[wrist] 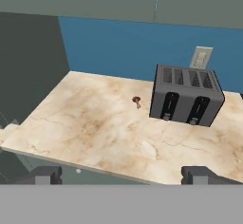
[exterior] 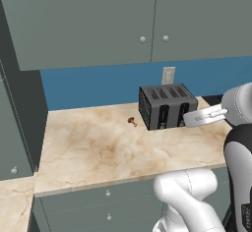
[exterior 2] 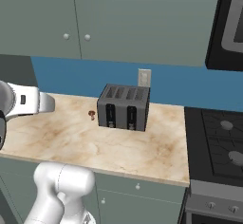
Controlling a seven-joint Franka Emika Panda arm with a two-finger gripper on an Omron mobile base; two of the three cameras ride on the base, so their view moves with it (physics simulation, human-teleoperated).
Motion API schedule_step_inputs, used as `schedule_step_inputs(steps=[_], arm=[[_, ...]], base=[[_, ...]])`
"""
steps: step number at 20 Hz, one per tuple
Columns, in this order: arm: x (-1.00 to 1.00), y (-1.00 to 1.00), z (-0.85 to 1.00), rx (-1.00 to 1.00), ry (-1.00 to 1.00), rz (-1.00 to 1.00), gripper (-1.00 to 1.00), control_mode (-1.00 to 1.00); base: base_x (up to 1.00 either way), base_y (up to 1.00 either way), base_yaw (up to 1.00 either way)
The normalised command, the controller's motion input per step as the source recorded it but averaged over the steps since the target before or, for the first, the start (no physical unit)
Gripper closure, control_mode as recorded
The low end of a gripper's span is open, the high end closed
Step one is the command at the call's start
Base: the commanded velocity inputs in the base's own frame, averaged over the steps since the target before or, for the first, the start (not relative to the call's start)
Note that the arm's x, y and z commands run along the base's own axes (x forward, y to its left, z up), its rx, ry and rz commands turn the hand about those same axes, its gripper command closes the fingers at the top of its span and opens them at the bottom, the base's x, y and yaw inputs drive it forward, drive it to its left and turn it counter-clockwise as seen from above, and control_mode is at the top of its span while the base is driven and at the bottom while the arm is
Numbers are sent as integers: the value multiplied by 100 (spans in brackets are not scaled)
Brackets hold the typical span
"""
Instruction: Close all open cabinet doors.
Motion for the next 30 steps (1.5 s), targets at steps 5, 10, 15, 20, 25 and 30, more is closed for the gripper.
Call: schedule_step_inputs(steps=[5, 10, 15, 20, 25, 30], arm=[[0, 0, 0, 0, 0, 0, -100, 100], [0, 0, 0, 0, 0, 0, -100, 100], [0, 0, 0, 0, 0, 0, -100, 100], [0, 0, 0, 0, 0, 0, -100, 100], [0, 0, 0, 0, 0, 0, -100, 100], [0, 0, 0, 0, 0, 0, -100, 100]], base=[[0, 0, 0], [0, 0, 0], [-22, -1, 0], [-57, -1, 0], [-43, 0, -2], [-5, 2, -64]])
